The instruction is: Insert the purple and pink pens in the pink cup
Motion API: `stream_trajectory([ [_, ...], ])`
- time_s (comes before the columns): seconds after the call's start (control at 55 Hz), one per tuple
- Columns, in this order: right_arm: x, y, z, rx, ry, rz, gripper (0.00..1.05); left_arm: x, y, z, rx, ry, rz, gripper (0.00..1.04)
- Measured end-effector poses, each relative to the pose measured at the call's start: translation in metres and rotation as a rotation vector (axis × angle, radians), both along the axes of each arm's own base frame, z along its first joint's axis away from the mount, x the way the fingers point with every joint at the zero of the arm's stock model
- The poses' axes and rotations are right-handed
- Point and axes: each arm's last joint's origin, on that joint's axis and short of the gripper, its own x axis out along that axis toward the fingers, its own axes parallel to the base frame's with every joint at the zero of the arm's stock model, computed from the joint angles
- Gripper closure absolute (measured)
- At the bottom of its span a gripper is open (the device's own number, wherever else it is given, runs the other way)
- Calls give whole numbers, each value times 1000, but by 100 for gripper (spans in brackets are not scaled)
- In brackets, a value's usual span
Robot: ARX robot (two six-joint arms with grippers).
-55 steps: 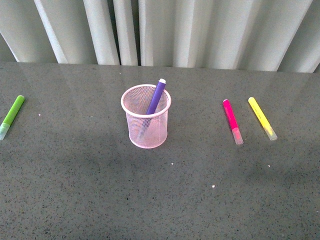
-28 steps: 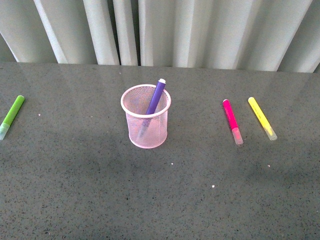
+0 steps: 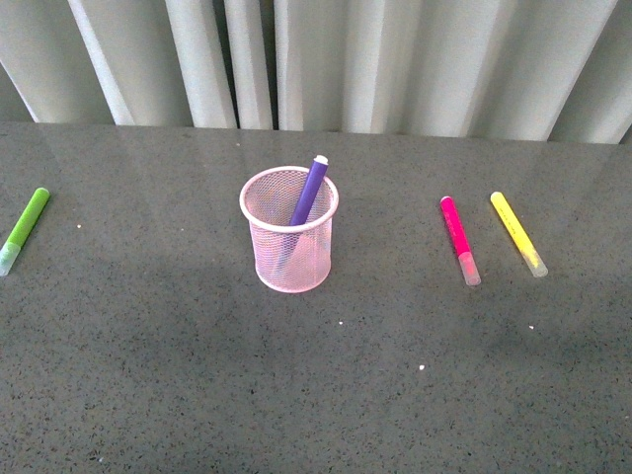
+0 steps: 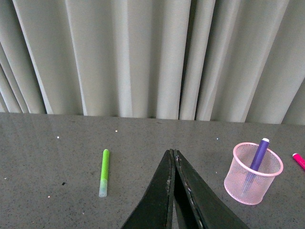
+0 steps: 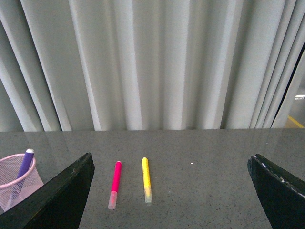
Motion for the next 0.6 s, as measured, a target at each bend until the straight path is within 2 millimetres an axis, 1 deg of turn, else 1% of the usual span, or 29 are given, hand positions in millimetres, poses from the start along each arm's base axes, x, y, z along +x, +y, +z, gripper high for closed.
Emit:
stream_trajectory([
  [0.109, 0, 0, 0, 0, 0, 0, 7, 0, 0, 0, 0, 0, 0, 101],
  [0.127, 0, 0, 0, 0, 0, 0, 7, 0, 0, 0, -1, 0, 0, 99],
  [0.218, 0, 0, 0, 0, 0, 0, 7, 0, 0, 0, 0, 0, 0, 85],
  [0.345, 0, 0, 0, 0, 0, 0, 7, 0, 0, 0, 0, 0, 0, 62],
  [0.363, 0, 0, 0, 0, 0, 0, 7, 0, 0, 0, 0, 0, 0, 60],
  [0.4, 0, 0, 0, 0, 0, 0, 7, 0, 0, 0, 0, 0, 0, 53],
  [0.418, 0, 0, 0, 0, 0, 0, 7, 0, 0, 0, 0, 0, 0, 51],
  [0.454, 0, 0, 0, 0, 0, 0, 7, 0, 0, 0, 0, 0, 0, 44],
  [0.472, 0, 0, 0, 0, 0, 0, 7, 0, 0, 0, 0, 0, 0, 42],
  [0.6, 0, 0, 0, 0, 0, 0, 7, 0, 0, 0, 0, 0, 0, 21],
])
